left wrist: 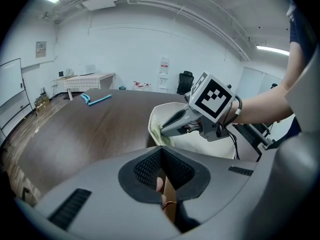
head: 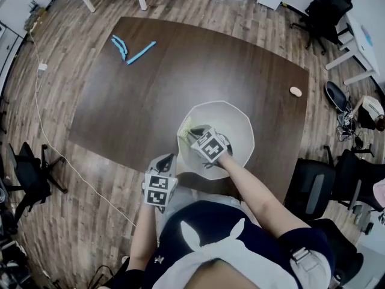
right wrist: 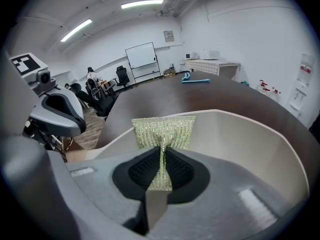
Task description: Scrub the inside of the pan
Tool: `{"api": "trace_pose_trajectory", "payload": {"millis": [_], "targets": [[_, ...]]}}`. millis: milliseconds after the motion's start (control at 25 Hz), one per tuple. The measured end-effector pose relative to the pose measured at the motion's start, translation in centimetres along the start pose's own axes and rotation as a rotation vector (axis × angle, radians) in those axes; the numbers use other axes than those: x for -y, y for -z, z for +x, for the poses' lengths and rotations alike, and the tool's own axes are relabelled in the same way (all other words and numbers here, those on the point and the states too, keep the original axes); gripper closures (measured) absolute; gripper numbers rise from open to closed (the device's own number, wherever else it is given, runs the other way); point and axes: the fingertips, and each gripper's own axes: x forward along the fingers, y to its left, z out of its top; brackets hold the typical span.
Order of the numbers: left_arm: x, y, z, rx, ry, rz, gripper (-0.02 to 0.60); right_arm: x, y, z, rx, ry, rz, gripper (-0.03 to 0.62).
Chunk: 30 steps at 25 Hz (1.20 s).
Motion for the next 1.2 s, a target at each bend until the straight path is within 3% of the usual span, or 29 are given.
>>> {"api": "trace_pose_trajectory", "payload": {"millis": [640,1200], "targets": [[1.8,3.2,0.2,-0.157,0.113,0.008,0.578,2.5,-0.7,-1.0,0.006,0.091,-0.023,0.557],[2.0,3.1,0.4,-0.163,0.109,0.021,0.578,6.2,-0.4,-1.6,-0.049,0.222,-0.066,0.557]]}}
